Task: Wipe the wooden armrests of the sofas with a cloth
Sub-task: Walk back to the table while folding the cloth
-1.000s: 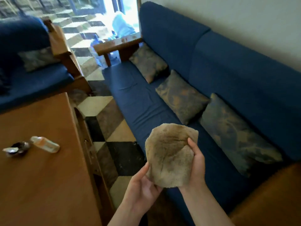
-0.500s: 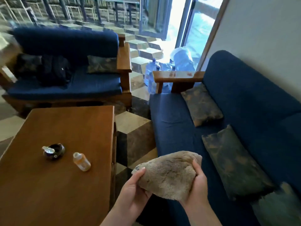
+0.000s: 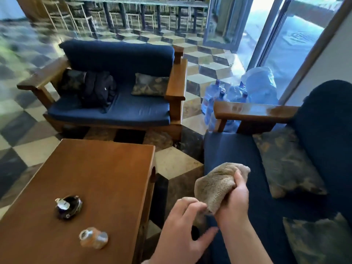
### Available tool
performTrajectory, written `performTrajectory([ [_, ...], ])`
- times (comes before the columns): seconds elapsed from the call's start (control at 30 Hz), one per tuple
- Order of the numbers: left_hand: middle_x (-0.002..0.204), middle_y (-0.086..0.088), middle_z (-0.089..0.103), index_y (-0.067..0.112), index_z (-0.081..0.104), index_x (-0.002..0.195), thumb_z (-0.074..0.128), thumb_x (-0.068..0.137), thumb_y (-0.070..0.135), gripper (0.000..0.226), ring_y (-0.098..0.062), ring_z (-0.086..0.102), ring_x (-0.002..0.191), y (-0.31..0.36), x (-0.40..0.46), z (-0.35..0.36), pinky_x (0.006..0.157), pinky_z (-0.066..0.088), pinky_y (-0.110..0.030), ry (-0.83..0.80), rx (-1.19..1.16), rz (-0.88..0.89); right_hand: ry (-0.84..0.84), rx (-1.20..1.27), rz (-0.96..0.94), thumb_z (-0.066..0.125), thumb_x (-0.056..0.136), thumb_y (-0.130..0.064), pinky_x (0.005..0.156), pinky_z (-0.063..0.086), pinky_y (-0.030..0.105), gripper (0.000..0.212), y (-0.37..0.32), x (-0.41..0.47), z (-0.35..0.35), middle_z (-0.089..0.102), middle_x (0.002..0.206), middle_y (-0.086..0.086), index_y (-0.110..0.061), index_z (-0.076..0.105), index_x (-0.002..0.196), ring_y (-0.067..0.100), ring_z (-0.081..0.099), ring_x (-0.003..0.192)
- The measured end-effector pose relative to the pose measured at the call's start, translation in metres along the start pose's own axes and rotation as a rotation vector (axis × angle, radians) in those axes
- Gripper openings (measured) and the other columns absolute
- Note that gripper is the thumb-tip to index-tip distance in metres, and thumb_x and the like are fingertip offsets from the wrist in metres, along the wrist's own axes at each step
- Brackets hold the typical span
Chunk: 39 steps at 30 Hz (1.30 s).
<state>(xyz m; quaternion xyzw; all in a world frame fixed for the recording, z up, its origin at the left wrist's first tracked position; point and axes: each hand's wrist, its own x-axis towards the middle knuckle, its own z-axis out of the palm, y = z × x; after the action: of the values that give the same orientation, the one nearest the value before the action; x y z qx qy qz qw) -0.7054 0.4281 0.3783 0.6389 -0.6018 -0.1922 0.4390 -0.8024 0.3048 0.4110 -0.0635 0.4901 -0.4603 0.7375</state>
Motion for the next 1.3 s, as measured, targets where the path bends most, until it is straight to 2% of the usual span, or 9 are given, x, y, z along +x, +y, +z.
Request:
performTrajectory([
  [0.1, 0.113, 0.018, 0.059, 0.029, 0.065, 0.116, 0.068, 0.084, 0.057, 0.043, 0.0, 0.057, 0.105, -0.014, 0.083, 0.008, 0.091, 0.052, -0.025, 0.096, 0.039, -0.106, 0.019, -0.049, 0.064, 0.05, 0.1, -0.065, 0.082, 0.058, 0.048, 0.064, -0.026, 0.063, 0.046, 0.081, 0.102, 0.018, -0.009, 0.068, 0.125, 0.036, 0.078, 0.096],
  [0.23, 0.112, 0.017, 0.064, 0.029, 0.067, 0.117, 0.063, 0.086, 0.061, 0.045, 0.0, 0.06, 0.102, -0.04, 0.18, 0.007, 0.092, 0.052, -0.02, 0.122, 0.155, -0.152, 0.018, -0.114, 0.106, 0.049, 0.099, -0.069, 0.104, 0.053, 0.053, 0.065, -0.048, 0.132, 0.113, 0.073, 0.123, 0.019, -0.015, 0.064, 0.132, 0.038, 0.069, 0.114],
  [0.5, 0.088, 0.013, 0.066, 0.023, 0.071, 0.093, 0.066, 0.083, 0.038, 0.019, -0.004, 0.061, 0.082, -0.113, 0.311, -0.016, 0.075, 0.052, -0.016, 0.235, 0.194, -0.226, -0.058, -0.214, 0.245, 0.059, 0.099, -0.058, 0.082, 0.054, 0.044, 0.051, -0.058, 0.248, 0.226, 0.076, 0.106, 0.013, -0.014, 0.068, 0.122, 0.03, 0.07, 0.106],
  [0.63, 0.084, 0.013, 0.063, 0.021, 0.069, 0.088, 0.067, 0.08, 0.031, 0.012, -0.003, 0.059, 0.078, -0.171, 0.368, -0.035, 0.07, 0.05, -0.017, 0.297, 0.162, -0.335, -0.127, -0.552, 0.296, 0.057, 0.104, -0.049, 0.094, 0.053, 0.049, 0.055, -0.046, 0.327, 0.288, 0.068, 0.123, 0.018, -0.007, 0.056, 0.14, 0.032, 0.066, 0.113],
  [0.73, 0.084, 0.009, 0.063, 0.019, 0.068, 0.088, 0.064, 0.082, 0.03, 0.013, -0.006, 0.057, 0.079, -0.224, 0.41, -0.06, 0.07, 0.05, -0.022, 0.334, 0.15, -0.42, -0.141, -0.859, 0.334, 0.066, 0.1, -0.039, 0.111, 0.049, 0.056, 0.036, -0.032, 0.38, 0.345, 0.069, 0.123, 0.02, -0.011, 0.063, 0.122, 0.034, 0.065, 0.116],
  [0.83, 0.086, 0.003, 0.066, 0.014, 0.069, 0.089, 0.062, 0.085, 0.029, 0.016, -0.007, 0.056, 0.08, -0.263, 0.44, -0.086, 0.069, 0.048, -0.018, 0.319, 0.164, -0.448, -0.134, -1.122, 0.277, 0.065, 0.101, -0.025, 0.107, 0.053, 0.058, 0.013, -0.021, 0.418, 0.39, 0.07, 0.096, 0.016, -0.014, 0.062, 0.096, 0.029, 0.068, 0.093],
  [1.07, 0.085, 0.004, 0.068, 0.015, 0.07, 0.086, 0.068, 0.084, 0.022, 0.008, -0.007, 0.059, 0.078, -0.343, 0.489, -0.142, 0.066, 0.046, -0.015, 0.405, 0.217, -0.558, -0.356, -1.44, 0.235, 0.071, 0.095, -0.018, 0.086, 0.061, 0.049, 0.011, 0.034, 0.493, 0.522, 0.068, 0.058, 0.007, -0.008, 0.068, 0.092, 0.014, 0.066, 0.05],
  [1.2, 0.086, 0.006, 0.07, 0.017, 0.072, 0.088, 0.071, 0.085, 0.021, 0.005, -0.003, 0.058, 0.078, -0.379, 0.492, -0.173, 0.068, 0.046, -0.01, 0.516, 0.213, -0.723, -0.607, -1.611, 0.316, 0.075, 0.09, -0.013, 0.076, 0.061, 0.039, 0.007, 0.087, 0.52, 0.591, 0.074, 0.072, 0.014, -0.007, 0.074, 0.089, 0.025, 0.069, 0.07],
  [1.3, 0.085, 0.007, 0.07, 0.02, 0.074, 0.091, 0.066, 0.087, 0.024, 0.01, -0.004, 0.058, 0.077, -0.4, 0.493, -0.19, 0.065, 0.05, -0.02, 0.613, 0.272, -0.886, -0.765, -1.754, 0.393, 0.075, 0.09, -0.011, 0.054, 0.057, 0.027, 0.007, 0.131, 0.54, 0.627, 0.071, 0.067, 0.011, -0.004, 0.074, 0.09, 0.017, 0.065, 0.057],
])
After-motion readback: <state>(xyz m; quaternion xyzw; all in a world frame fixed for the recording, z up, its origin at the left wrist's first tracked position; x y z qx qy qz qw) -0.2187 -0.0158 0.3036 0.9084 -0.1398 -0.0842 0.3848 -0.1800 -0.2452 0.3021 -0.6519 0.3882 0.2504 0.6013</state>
